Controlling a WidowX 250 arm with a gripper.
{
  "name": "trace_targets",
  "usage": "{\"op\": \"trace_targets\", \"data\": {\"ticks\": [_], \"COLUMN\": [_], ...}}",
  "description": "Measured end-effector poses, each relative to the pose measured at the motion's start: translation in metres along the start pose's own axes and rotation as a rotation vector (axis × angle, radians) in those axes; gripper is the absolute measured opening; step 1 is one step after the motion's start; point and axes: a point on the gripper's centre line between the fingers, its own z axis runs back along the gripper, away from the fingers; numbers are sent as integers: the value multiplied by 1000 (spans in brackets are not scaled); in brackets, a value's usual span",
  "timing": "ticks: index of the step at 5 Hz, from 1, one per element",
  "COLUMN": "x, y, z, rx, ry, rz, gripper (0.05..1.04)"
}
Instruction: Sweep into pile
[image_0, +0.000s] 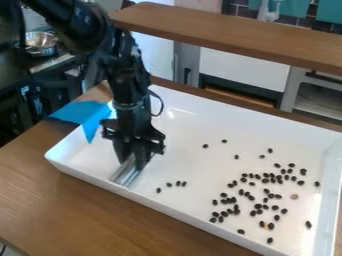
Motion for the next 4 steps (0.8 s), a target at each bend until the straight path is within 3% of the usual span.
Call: {"op": "trace_targets", "data": {"ticks": [3, 4], "x": [4, 1], "y": [-41, -75], "z": [-4, -8], "rx": [-6, -47], "ry": [-32, -10], "rz": [37, 30], "gripper": [363, 363]}}
